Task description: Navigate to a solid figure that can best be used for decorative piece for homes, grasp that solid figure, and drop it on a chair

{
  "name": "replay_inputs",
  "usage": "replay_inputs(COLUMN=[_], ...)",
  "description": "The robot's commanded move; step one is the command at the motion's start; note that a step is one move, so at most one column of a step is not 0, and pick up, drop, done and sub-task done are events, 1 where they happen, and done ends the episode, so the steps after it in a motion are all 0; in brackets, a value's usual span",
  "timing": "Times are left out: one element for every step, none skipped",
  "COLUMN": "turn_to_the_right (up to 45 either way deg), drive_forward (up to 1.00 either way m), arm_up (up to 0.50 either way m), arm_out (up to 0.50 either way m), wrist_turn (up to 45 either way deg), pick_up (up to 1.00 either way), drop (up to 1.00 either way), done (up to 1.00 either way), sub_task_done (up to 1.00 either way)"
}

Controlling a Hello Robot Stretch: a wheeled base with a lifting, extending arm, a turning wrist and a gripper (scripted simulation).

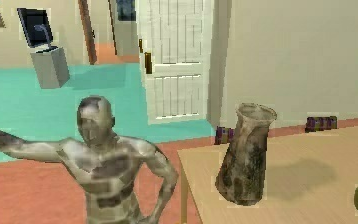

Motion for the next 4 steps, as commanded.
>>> replay_inputs(turn_to_the_right=[0.0,0.0,0.0,0.0], drive_forward=[0.00,0.00,0.00,0.00], arm_up=[0.00,0.00,0.00,-0.46], arm_out=[0.34,0.00,0.00,0.00], wrist_turn=[0.0,45.0,36.0,0.0], pick_up=[0.00,0.00,0.00,0.00], drop=[0.00,0.00,0.00,0.00], done=[0.00,0.00,0.00,0.00], sub_task_done=[0.00,0.00,0.00,0.00])
